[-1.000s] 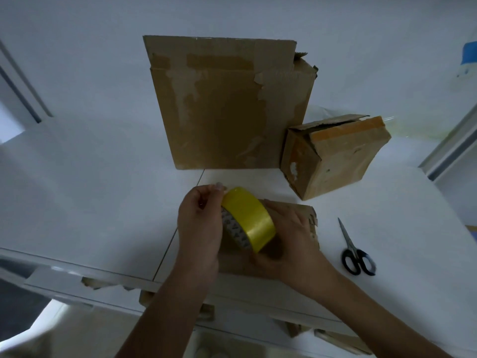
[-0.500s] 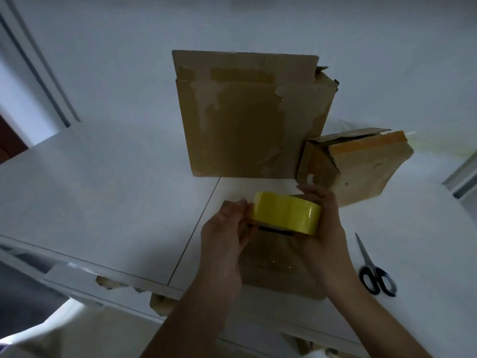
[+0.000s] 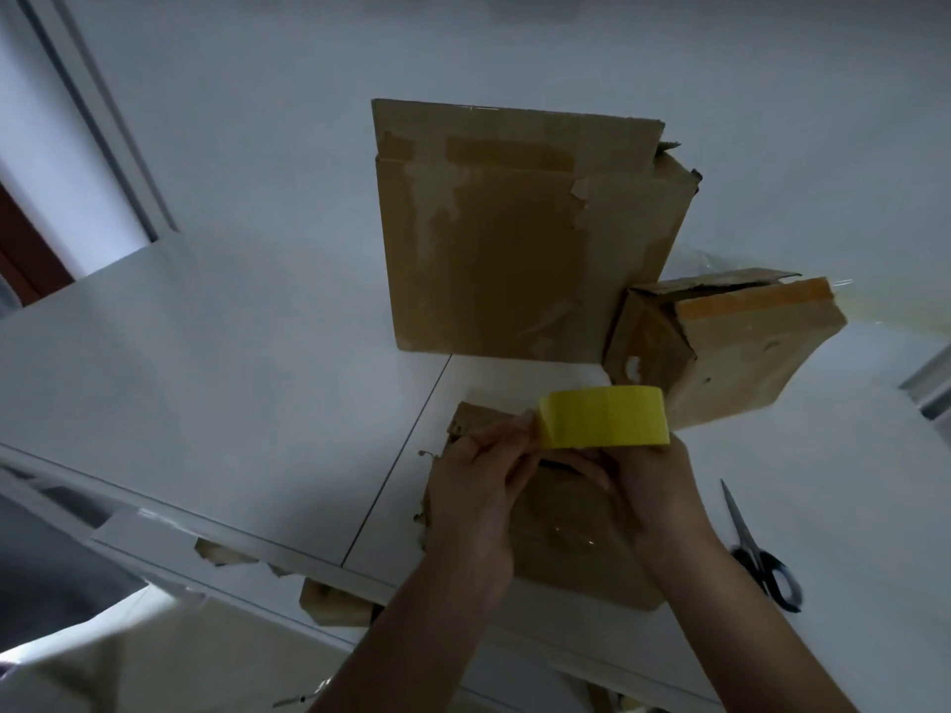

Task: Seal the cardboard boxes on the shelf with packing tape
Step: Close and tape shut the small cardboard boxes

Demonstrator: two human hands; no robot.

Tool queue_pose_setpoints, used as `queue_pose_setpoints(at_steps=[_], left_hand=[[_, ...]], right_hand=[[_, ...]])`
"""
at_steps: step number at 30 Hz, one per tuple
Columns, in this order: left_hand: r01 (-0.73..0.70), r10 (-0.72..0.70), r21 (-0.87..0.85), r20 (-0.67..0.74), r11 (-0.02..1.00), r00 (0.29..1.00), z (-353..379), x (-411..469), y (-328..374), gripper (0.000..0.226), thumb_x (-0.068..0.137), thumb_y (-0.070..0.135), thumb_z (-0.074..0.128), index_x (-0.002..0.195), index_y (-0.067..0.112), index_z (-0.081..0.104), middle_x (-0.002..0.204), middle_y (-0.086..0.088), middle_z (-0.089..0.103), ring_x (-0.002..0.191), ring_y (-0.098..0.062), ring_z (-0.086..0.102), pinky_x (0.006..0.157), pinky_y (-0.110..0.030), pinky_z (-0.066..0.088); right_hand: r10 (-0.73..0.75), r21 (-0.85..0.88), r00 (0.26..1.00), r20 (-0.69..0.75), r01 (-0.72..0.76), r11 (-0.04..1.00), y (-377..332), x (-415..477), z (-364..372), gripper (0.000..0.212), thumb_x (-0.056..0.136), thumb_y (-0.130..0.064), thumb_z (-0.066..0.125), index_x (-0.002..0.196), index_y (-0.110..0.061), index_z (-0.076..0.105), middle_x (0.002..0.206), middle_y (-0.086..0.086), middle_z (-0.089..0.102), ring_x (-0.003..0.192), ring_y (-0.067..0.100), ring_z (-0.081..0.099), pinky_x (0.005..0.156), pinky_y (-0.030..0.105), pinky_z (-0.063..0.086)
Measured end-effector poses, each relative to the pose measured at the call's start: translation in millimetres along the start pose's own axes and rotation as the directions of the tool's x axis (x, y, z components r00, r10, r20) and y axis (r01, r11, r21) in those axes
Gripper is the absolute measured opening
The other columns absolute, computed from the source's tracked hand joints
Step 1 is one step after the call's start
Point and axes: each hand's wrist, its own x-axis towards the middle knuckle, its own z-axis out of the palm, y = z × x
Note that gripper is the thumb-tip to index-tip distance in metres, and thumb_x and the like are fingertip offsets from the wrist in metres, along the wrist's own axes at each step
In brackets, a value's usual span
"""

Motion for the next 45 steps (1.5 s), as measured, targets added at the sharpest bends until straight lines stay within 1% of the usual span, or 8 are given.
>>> queue_pose_setpoints(at_steps=[8, 16, 20, 26, 30, 36, 41, 45], left_hand=[[-0.213, 0.226, 0.086, -0.191, 0.973, 0.955, -23, 6, 49, 0.006, 0.080, 0.010, 0.075, 0.085, 0.013, 0.072, 0.082, 0.001, 0.076, 0.083, -0.012, 0.071, 0.079, -0.025, 0.057], [-0.131, 0.133, 0.026, -0.095, 0.991, 0.987, -22, 19, 51, 0.005, 0.089, 0.010, 0.069, 0.093, 0.008, 0.071, 0.082, 0.000, 0.075, 0.081, -0.010, 0.074, 0.091, -0.039, 0.057], [-0.078, 0.078, -0.049, -0.005, 0.996, 0.997, -24, 21, 37, 0.007, 0.088, 0.010, 0.068, 0.086, 0.004, 0.068, 0.074, -0.006, 0.067, 0.078, -0.014, 0.070, 0.085, -0.035, 0.060], [-0.131, 0.134, 0.039, -0.112, 0.991, 0.985, -33, 30, 44, 0.006, 0.089, 0.004, 0.065, 0.094, 0.005, 0.069, 0.081, -0.003, 0.075, 0.076, -0.010, 0.073, 0.071, -0.022, 0.060], [-0.295, 0.319, 0.153, -0.163, 0.943, 0.934, -43, 36, 65, 0.004, 0.087, 0.005, 0.070, 0.089, 0.009, 0.069, 0.082, -0.002, 0.073, 0.073, -0.009, 0.070, 0.071, -0.021, 0.059], [-0.445, 0.506, 0.408, -0.050, 0.797, 0.861, -43, 35, 38, 0.008, 0.089, 0.012, 0.070, 0.083, 0.014, 0.065, 0.080, -0.001, 0.072, 0.080, -0.013, 0.070, 0.082, -0.026, 0.057], [-0.629, 0.683, 0.740, 0.331, 0.241, 0.651, -57, 41, 1, 0.028, 0.102, 0.045, 0.045, 0.095, 0.020, 0.055, 0.088, 0.009, 0.065, 0.079, -0.009, 0.065, 0.072, -0.023, 0.053], [-0.613, 0.701, 0.776, 0.356, 0.147, 0.618, -64, 56, -23, 0.017, 0.104, 0.044, 0.038, 0.098, 0.028, 0.041, 0.071, 0.008, 0.056, 0.059, -0.014, 0.060, 0.051, -0.024, 0.046]], right_hand=[[-0.736, -0.803, 0.676, 0.022, 0.451, 0.390, -32, 6, -27, 0.037, 0.080, -0.014, 0.054, 0.115, -0.011, 0.067, 0.086, 0.008, 0.064, 0.066, 0.015, 0.053, 0.058, 0.013, 0.034], [-0.232, -0.034, 0.944, -0.235, 0.230, 0.973, -33, 2, -14, 0.026, 0.100, -0.032, 0.046, 0.109, -0.014, 0.063, 0.103, 0.008, 0.071, 0.085, 0.014, 0.072, 0.072, 0.036, 0.059], [0.030, 0.556, 1.000, -0.002, -0.024, 0.831, -35, -7, -9, 0.020, 0.103, -0.023, 0.039, 0.114, -0.014, 0.054, 0.102, 0.015, 0.070, 0.088, 0.037, 0.071, 0.067, 0.045, 0.061], [-0.125, -0.037, 0.926, -0.355, 0.119, 0.992, -19, -10, -31, 0.016, 0.094, -0.003, 0.052, 0.098, -0.013, 0.064, 0.085, 0.009, 0.070, 0.075, 0.023, 0.070, 0.064, 0.034, 0.058], [-0.647, -0.644, 0.644, -0.408, 0.299, 0.704, -24, -9, -51, 0.018, 0.093, -0.010, 0.053, 0.105, -0.015, 0.066, 0.086, -0.002, 0.064, 0.076, 0.012, 0.057, 0.073, 0.019, 0.042], [-0.002, 0.278, 0.910, -0.415, 0.129, 0.952, -23, -16, -35, 0.022, 0.102, -0.027, 0.044, 0.113, -0.012, 0.057, 0.101, 0.004, 0.066, 0.088, 0.017, 0.067, 0.057, 0.029, 0.058], [0.066, 0.447, 0.918, -0.392, 0.128, 0.886, 6, -25, -30, 0.032, 0.102, -0.009, 0.044, 0.127, 0.010, 0.051, 0.112, 0.023, 0.065, 0.066, 0.003, 0.070, 0.057, 0.013, 0.052], [0.053, 0.407, 0.876, -0.479, 0.168, 0.898, 8, -30, -19, 0.019, 0.102, -0.017, 0.044, 0.117, -0.012, 0.053, 0.101, 0.005, 0.064, 0.073, 0.017, 0.071, 0.057, 0.026, 0.057]])
